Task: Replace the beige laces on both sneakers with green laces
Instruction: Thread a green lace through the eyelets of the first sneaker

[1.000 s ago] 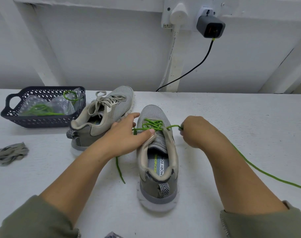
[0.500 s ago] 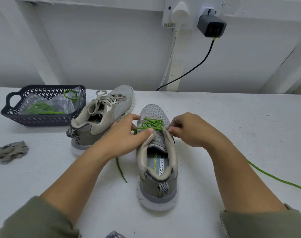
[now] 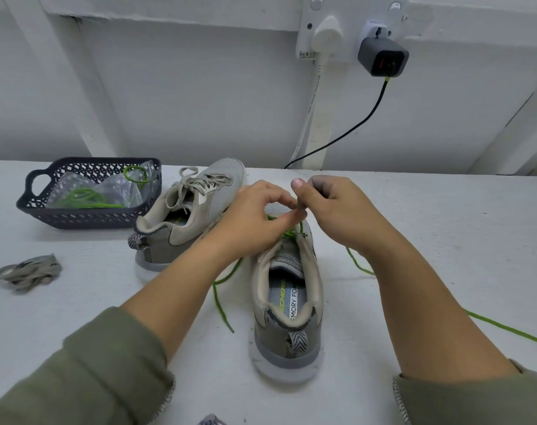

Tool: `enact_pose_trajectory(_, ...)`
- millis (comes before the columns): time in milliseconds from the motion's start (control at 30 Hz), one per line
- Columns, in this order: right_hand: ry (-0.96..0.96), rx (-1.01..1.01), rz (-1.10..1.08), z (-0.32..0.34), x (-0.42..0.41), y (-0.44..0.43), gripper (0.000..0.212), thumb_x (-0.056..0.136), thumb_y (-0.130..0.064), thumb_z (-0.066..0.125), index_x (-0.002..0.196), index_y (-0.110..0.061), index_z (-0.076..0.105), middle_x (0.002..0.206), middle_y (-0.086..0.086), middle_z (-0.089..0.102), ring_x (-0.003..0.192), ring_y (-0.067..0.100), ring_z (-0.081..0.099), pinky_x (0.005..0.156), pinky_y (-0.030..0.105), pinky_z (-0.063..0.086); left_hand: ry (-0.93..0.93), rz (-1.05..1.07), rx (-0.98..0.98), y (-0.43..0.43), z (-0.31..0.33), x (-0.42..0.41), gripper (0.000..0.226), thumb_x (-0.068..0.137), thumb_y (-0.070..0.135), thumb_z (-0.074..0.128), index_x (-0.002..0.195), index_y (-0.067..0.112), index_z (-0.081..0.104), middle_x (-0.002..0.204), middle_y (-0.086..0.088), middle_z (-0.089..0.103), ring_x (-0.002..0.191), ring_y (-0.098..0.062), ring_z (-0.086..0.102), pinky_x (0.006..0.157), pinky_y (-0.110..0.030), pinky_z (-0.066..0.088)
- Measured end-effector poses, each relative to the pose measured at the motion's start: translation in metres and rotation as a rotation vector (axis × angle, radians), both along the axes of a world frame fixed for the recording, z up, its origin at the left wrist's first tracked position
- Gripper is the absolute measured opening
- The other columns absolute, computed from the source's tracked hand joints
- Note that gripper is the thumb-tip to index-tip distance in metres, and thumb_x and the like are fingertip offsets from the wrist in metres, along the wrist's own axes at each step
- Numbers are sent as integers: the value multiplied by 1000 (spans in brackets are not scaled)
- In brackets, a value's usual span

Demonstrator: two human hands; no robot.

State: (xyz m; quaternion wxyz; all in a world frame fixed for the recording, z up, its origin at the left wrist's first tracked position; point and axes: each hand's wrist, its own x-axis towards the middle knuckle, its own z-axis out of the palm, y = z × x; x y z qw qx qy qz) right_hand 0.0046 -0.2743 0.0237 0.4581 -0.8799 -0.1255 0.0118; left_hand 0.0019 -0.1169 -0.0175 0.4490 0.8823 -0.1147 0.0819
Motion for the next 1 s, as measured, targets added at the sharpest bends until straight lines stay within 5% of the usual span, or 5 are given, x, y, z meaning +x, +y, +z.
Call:
enact_pose_trajectory(333, 27, -19, 10, 5, -7, -6, 42, 99, -42, 46, 72, -14, 61, 37, -12, 31, 36, 5, 28, 39, 16, 22, -319, 60, 194, -2, 12, 3, 12, 85, 34, 69, 94, 28, 73, 94, 12, 61, 97, -17, 50, 85, -32, 39)
enact_pose_trajectory(500, 18, 23, -23, 10, -7, -10, 43, 99, -43, 46, 65, -17, 57, 39, -12, 30, 37, 4, 28, 38, 15, 24, 72, 281, 450, 15, 11, 8, 21, 89, 34, 66, 91, 15, 75, 69, -2, 58, 87, -27, 59, 70, -29, 38)
enact_pose_trajectory(633, 24, -5, -13, 10, -10, -8, 43, 99, -42, 45, 67, -16, 57, 35, -12, 30, 33, 5, 28, 36, 13, 22, -329, 73, 258, 8, 15, 2, 16, 88, 28, 68, 99, 19, 75, 95, 3, 66, 98, -20, 50, 87, -24, 34)
enact_pose_trajectory(800, 43, 44, -2, 14, -12, -14, 42, 98, -44, 48, 65, -20, 59, 54, -3, 35, 45, 8, 32, 50, 22, 29, -86, 293, 617, 28, 3, 10, 22, 94, 28, 58, 80, 12, 64, 84, -9, 57, 98, -34, 55, 72, -33, 34)
enact_pose_trajectory(1000, 31, 11, 23, 15, -13, -13, 42, 98, -43, 47, 66, -19, 60, 45, -11, 35, 41, 6, 31, 42, 13, 27, -535, 31, 524, 18, 15, 2, 27, 91, 39, 55, 96, 23, 75, 92, 10, 69, 92, -24, 51, 77, -39, 43)
